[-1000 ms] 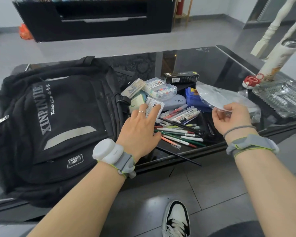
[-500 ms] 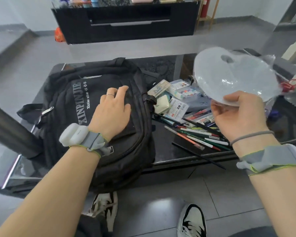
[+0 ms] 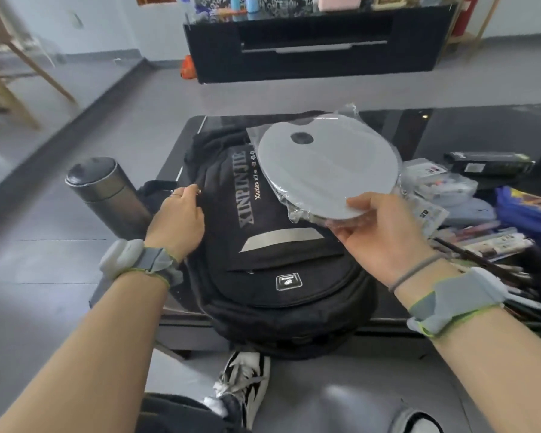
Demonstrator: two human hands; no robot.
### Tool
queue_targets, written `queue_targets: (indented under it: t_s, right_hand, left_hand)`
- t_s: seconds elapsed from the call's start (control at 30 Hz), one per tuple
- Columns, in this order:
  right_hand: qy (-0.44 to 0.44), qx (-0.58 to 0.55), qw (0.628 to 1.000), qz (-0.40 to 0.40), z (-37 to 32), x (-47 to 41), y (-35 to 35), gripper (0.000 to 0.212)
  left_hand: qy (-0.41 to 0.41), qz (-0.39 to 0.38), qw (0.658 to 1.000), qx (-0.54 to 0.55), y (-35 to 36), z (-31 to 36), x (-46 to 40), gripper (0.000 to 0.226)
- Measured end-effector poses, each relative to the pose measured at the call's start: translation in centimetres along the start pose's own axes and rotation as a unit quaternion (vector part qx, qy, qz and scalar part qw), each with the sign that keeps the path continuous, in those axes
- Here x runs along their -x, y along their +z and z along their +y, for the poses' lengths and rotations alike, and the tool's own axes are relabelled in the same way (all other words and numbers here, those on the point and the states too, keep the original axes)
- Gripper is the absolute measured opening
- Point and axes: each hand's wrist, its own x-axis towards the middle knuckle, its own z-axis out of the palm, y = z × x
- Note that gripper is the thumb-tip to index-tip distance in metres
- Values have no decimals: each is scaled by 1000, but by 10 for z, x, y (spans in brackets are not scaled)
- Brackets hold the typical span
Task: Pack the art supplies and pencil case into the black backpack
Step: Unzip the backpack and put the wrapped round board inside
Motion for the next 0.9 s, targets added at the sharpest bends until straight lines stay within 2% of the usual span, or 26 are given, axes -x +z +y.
queue_targets:
  t_s: [0.2, 0.3, 0.57, 0.7, 0.9]
  right_hand:
    - [19, 37, 999, -14, 22, -18, -5, 35]
    - [21, 49, 999, -8, 24, -22, -7, 31]
    - [22, 54, 998, 5, 28, -16, -8, 25]
    - [28, 59, 998, 5, 25, -12, -12, 20]
    - [40, 67, 997, 14, 29, -14, -12, 19]
  left_hand:
    - [0, 65, 996, -69, 3, 7, -15, 19]
    - [10, 107, 990, -95, 5, 5, -19, 11]
    - [18, 118, 974, -191, 11, 9, -15, 16]
    - [-9, 118, 971, -207, 13, 15, -12, 28]
    - [21, 124, 961, -247, 19, 11, -12, 11]
